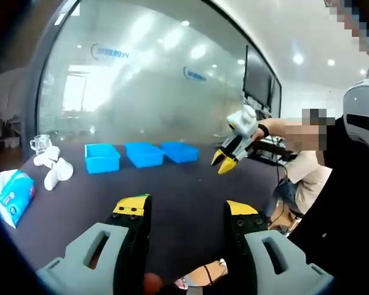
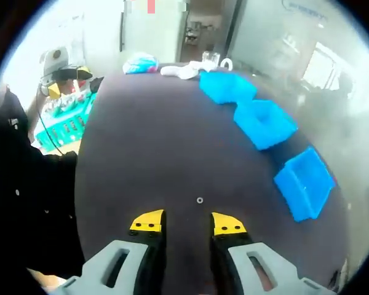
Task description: Sort the screws, nuts, and washers into the corresponding bins
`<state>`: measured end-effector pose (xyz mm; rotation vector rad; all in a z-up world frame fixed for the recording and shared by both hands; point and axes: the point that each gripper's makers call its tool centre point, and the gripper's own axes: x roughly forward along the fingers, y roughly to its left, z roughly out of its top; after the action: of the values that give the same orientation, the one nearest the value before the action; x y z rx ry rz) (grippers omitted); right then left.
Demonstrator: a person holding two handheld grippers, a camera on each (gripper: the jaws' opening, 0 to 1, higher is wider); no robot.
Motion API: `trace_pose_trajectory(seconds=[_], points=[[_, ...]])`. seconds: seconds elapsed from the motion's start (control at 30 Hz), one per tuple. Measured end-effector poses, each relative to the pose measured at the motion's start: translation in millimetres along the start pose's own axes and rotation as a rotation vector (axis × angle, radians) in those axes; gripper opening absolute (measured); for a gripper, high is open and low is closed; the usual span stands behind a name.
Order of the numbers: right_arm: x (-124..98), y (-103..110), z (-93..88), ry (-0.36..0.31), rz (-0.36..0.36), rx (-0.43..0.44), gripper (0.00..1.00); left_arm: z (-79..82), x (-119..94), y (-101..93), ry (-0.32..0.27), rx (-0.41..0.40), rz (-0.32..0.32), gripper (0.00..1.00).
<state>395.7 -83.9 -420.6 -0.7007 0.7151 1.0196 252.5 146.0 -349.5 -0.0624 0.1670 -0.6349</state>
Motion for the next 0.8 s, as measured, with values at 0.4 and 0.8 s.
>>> trace_pose_trajectory(seconds=[0.4,0.8], points=[[27.5,-3.3,-2.2,0.150,0.092,-0.091,0.23,2.2,4.9,-0.9,-0.006,0.007,-0.004,0.45],[39.4,-5.7,-5.6,0.223,0.149,-0.146,0.21,-0.2,5.2,-0.1,0.008,0.010,-0.006,0.45]])
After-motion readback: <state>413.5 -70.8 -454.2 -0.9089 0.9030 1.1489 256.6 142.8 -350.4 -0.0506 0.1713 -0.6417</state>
